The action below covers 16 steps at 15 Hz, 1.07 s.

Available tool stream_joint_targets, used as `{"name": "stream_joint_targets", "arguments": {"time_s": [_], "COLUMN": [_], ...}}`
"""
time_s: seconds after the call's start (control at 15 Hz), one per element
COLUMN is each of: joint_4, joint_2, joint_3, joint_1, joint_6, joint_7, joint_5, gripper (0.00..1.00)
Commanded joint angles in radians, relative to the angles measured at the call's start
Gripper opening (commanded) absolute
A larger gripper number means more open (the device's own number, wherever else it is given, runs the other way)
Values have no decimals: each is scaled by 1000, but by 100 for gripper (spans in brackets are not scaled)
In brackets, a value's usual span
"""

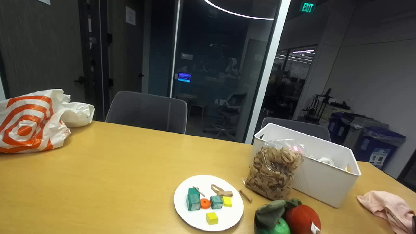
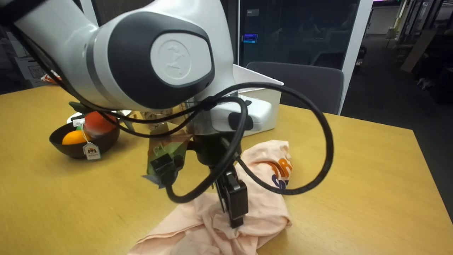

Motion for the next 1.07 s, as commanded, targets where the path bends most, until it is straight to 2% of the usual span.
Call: {"name": "stream_joint_targets", "arguments": {"time_s": [0.0, 0.13, 0.33, 0.53, 0.67, 0.87, 1.0], "joint_4": [-2, -5, -8, -27, -55, -62, -58], "joint_2": [-20, -30, -38, -77, -128, -194, -242], "joint_3": [-11, -9, -5, -2, -6, -22, -39], "joint_1": [23, 30, 42, 63, 93, 147, 171], "joint_6": [7, -3, -10, -26, -18, -65, -113], "joint_7": [8, -2, -14, -84, -260, -492, -608], "joint_5": [-2, 11, 29, 101, 264, 513, 622], "gripper": [31, 18, 13, 16, 20, 18, 19]}}
